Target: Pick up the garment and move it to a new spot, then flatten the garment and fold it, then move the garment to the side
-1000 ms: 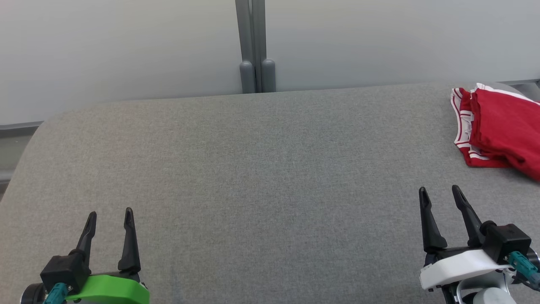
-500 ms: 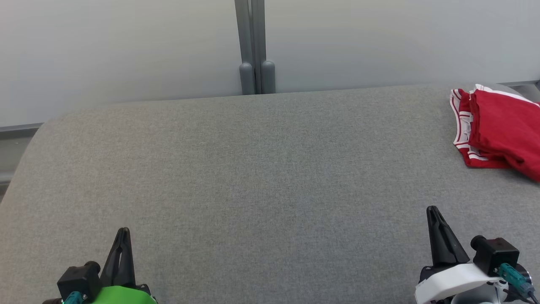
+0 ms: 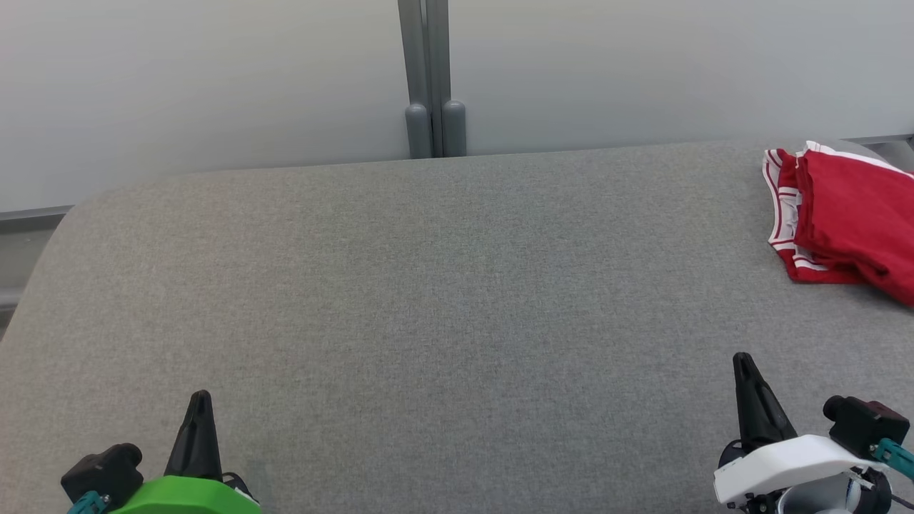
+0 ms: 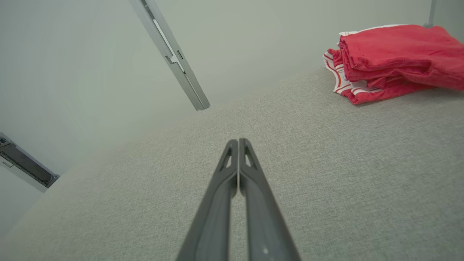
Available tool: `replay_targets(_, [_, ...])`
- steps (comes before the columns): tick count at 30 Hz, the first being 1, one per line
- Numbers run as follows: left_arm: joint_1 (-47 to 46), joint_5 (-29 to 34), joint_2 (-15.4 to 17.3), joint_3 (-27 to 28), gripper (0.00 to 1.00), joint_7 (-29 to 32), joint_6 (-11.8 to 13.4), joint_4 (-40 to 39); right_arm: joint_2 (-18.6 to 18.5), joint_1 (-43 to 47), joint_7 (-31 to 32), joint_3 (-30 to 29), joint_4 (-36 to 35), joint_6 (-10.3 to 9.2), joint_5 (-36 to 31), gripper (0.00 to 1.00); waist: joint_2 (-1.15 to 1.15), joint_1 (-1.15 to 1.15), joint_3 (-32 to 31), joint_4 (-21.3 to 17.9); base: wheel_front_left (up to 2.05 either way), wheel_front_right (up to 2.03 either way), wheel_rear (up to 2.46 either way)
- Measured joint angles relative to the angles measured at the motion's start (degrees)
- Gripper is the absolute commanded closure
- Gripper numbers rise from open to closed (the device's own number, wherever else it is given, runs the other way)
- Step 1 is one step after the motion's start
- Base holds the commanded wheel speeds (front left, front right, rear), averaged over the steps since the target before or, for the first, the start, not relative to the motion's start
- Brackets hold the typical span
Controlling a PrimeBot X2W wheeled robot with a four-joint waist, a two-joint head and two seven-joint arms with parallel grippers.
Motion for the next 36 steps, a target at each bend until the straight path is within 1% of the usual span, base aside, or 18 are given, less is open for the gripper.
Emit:
replay_targets(17, [-1.8,-13.9,-1.2,2.2,1.0,3.6,-1.4,0.4,0.2,-2.1,3.6,-1.2,1.0,0.0,15.4,1.0,0.0,0.0,0.3,0.1,0.0,0.0,0.0])
replay_targets(36, [-3.6,-26.1,-2.2,4.2,1.0,6.9,-2.8,0.7,0.4,-3.9,7.1,-2.5,1.9,-0.01,29.2,1.0,0.0,0.0,0.6,0.1,0.0,0.0,0.0])
